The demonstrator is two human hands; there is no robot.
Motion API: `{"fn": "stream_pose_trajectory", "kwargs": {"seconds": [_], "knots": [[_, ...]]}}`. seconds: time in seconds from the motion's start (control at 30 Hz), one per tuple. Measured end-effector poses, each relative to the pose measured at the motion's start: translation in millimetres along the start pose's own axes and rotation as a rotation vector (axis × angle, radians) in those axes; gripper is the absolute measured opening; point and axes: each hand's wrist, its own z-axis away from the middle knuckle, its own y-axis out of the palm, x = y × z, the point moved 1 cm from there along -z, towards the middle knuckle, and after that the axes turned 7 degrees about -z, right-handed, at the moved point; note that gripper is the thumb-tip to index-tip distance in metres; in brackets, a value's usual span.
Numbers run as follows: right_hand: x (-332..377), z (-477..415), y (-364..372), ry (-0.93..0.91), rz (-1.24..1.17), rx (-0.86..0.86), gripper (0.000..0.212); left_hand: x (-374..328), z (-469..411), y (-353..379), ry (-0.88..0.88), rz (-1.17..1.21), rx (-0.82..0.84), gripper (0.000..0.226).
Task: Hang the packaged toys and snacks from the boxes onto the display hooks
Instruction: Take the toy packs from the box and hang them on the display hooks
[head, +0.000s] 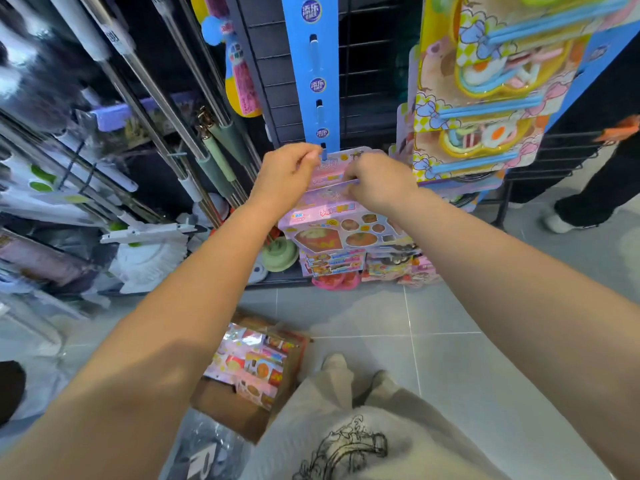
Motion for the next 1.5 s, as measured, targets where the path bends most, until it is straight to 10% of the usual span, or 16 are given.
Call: {"fn": "stream_pose_trajectory", "kwargs": {"seconds": [0.1, 0.7, 1.5], "knots": [[16, 0, -16, -0.063, 0.0, -0.112, 0.023, -7, -1, -11, 0.074, -0.04, 0.159, 0.026], [23, -28, -38, -0.019, -0.136, -0.65, 0.019, -43, -36, -26, -0.139, -0.433, -0.155, 0.041], [24, -30, -33, 0.021, 0.064, -0.589, 0.029, -4, 3, -21, 0.068, -0.334, -0.293, 0.025]]}}
